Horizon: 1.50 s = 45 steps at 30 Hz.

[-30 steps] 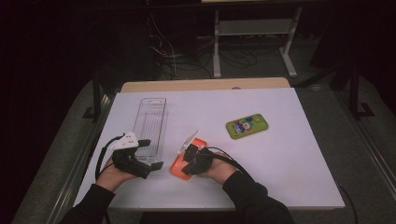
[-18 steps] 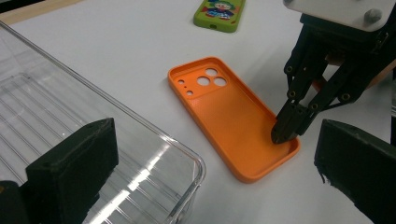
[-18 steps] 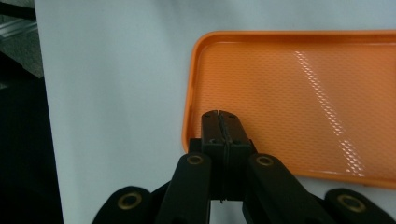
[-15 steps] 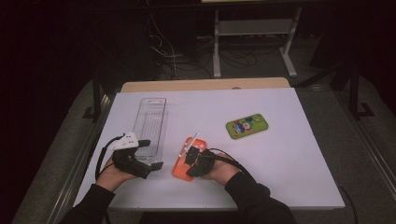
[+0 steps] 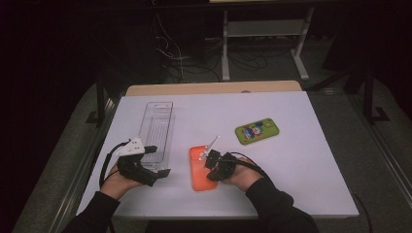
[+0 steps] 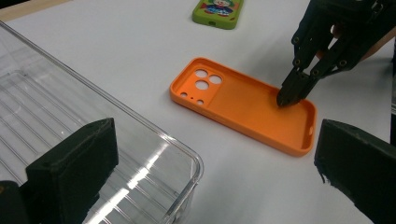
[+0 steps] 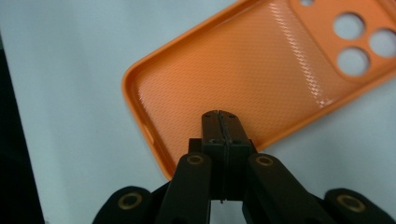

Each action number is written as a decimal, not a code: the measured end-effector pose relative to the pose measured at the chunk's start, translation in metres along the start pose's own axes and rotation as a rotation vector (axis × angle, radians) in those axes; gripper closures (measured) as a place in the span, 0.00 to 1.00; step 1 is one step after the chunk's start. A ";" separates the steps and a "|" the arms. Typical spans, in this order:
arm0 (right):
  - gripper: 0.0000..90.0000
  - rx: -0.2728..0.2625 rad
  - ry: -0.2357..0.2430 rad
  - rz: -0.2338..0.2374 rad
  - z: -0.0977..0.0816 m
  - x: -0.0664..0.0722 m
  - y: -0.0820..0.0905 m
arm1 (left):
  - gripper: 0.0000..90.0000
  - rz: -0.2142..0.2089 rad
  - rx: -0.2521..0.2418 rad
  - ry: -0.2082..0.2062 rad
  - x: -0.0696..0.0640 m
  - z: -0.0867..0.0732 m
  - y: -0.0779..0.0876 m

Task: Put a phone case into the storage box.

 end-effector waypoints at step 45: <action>0.16 -0.379 -0.305 -0.097 -0.130 -0.046 0.064 | 0.00 -0.009 0.015 -0.009 -0.002 0.001 -0.003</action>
Point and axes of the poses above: each handheld gripper's, and its own axes: y roughly backward along the jaws, z roughly out of its top, x roughly to its left, the point moved 1 cm from there along -y, roughly forward along the jaws, and after that the axes turned 11 degrees about x, right-handed, at the moved point
